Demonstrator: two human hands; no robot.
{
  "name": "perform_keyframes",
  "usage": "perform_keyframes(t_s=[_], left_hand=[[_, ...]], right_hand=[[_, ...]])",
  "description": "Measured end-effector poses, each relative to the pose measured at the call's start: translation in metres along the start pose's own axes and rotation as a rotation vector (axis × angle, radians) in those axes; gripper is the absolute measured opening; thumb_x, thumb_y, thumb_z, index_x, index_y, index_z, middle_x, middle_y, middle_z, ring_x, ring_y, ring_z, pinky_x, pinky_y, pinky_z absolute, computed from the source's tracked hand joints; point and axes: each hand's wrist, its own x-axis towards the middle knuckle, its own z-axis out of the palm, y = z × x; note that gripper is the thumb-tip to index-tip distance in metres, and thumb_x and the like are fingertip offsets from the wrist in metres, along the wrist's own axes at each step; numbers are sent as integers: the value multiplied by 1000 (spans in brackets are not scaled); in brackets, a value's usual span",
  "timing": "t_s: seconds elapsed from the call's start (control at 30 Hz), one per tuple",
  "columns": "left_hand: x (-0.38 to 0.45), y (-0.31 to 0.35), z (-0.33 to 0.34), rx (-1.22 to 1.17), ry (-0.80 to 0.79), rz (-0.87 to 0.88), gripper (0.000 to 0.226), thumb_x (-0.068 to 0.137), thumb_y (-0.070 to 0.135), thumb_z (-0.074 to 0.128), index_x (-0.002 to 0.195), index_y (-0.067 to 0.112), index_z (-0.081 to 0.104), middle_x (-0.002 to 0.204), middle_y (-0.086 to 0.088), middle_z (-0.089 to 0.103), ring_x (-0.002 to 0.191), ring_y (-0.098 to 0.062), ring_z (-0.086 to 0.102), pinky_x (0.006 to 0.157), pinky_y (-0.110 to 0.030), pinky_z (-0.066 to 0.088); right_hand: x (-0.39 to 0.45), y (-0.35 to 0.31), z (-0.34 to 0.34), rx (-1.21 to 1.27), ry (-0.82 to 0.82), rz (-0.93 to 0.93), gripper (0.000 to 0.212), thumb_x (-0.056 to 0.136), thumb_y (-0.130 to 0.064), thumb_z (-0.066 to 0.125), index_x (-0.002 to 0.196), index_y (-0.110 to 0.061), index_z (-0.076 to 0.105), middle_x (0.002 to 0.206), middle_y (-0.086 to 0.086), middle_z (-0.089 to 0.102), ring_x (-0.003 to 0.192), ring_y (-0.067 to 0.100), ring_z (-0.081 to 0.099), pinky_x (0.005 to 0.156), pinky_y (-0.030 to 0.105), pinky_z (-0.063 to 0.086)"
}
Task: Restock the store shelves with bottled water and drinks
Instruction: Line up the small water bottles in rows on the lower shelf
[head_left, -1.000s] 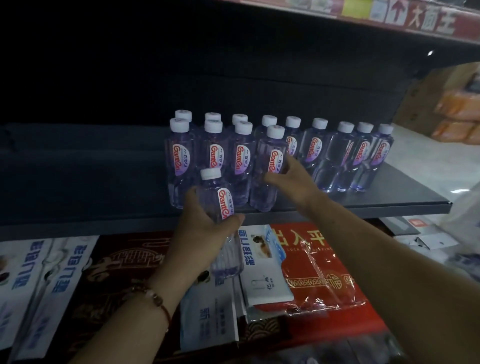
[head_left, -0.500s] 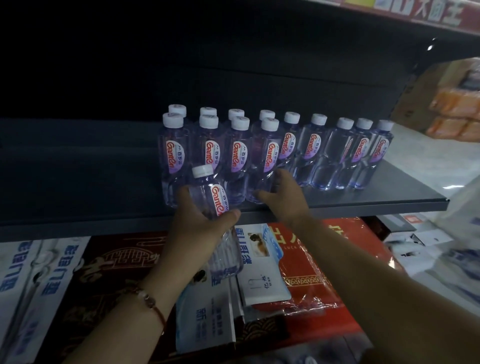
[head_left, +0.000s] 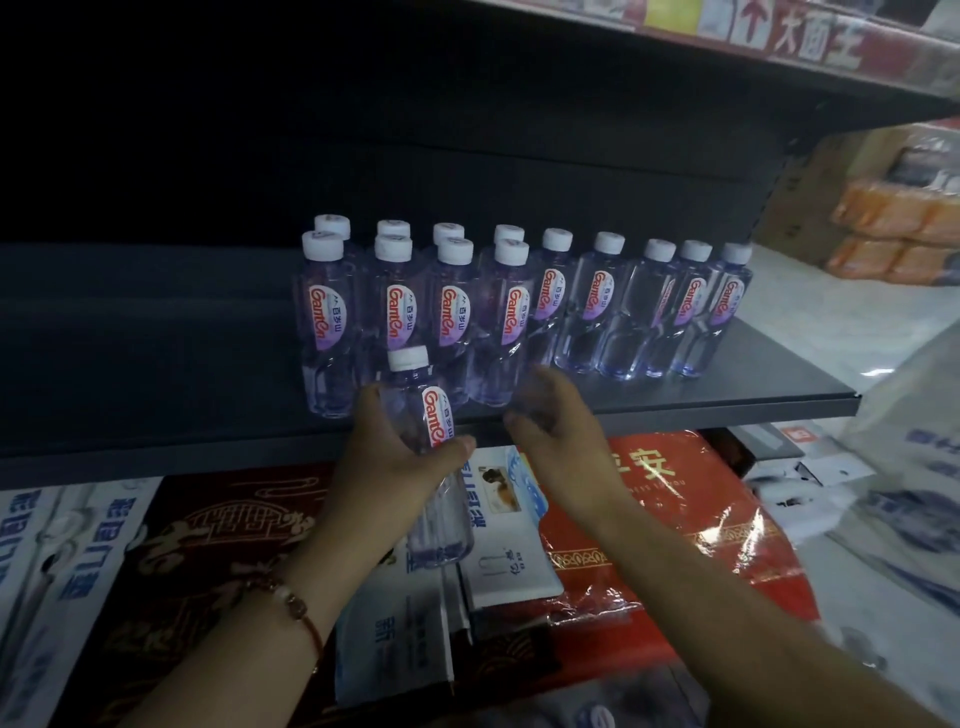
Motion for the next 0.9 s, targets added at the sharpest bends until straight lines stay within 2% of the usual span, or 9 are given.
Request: perform_keyframes(t_s=[0.13, 0.2, 0.33, 0.4, 0.5, 0.57, 0.63, 0.73, 0.9], left_hand=[[-1, -5, 8, 48, -19, -2, 63, 71, 21, 87, 117, 26, 43, 95, 7, 68, 76, -4, 68, 75, -39, 57], [-6, -4, 15, 46, -33, -17, 63, 71, 22, 87, 116, 27, 43, 96, 9, 67, 78, -3, 68, 76, -40, 58], [-18, -4, 34, 66, -59, -28, 67, 74, 26, 86, 123, 28, 41, 97, 18, 63, 75, 15, 63, 72, -26, 51], [-24, -3, 41, 95, -89, -12, 66, 77, 30, 84, 125, 30, 39, 100, 16, 65, 76, 11, 65, 72, -26, 52], [-28, 0, 43, 188, -209, 61, 57, 83, 45, 75, 129, 40, 41, 112, 16, 68, 93, 2, 67, 83, -31, 56], [-29, 4, 38, 343, -319, 106, 48, 84, 63, 63, 128, 52, 45, 118, 22, 65, 104, 2, 63, 90, -34, 53], [-29, 6, 35, 514, -389, 114, 51, 82, 73, 51, 127, 50, 55, 125, 21, 60, 111, -2, 58, 97, -37, 50], [-33, 5, 33, 773, -425, 154, 42, 92, 58, 53, 129, 39, 59, 127, 16, 55, 108, -5, 55, 97, -32, 47], [-33, -6, 32, 1075, -444, 195, 62, 96, 58, 46, 151, 33, 34, 149, 10, 40, 130, -13, 44, 104, -31, 41]], right_hand=[[-55, 12, 7, 107, -340, 150, 59, 88, -25, 73, 141, -33, 47, 128, -12, 59, 115, 9, 61, 97, 30, 54], [-69, 21, 17, 156, -398, 184, 65, 81, -34, 77, 139, -41, 46, 128, -11, 60, 116, 8, 62, 101, 37, 52], [-72, 28, 21, 201, -310, 161, 43, 81, -21, 80, 117, -28, 57, 94, -18, 69, 90, 8, 69, 88, 41, 58], [-70, 30, 12, 181, -276, 158, 38, 80, -13, 81, 110, -21, 59, 87, -17, 70, 81, 7, 70, 77, 33, 60], [-68, 35, -5, 206, -246, 151, 39, 81, -2, 78, 113, -12, 59, 90, -1, 72, 79, 11, 71, 71, 22, 55], [-65, 35, -18, 227, -183, 153, 38, 81, 3, 75, 112, -11, 58, 90, 5, 72, 77, 20, 71, 69, 27, 58], [-57, 34, -30, 265, -131, 162, 40, 82, 3, 74, 115, -11, 56, 100, 15, 72, 82, 31, 72, 73, 36, 62], [-35, 28, -47, 289, -60, 156, 51, 82, -4, 76, 126, -14, 53, 112, 11, 70, 96, 30, 72, 79, 36, 61], [27, 9, -61, 231, 8, 121, 52, 82, -11, 79, 127, -17, 53, 116, 1, 70, 102, 19, 71, 87, 34, 58]])
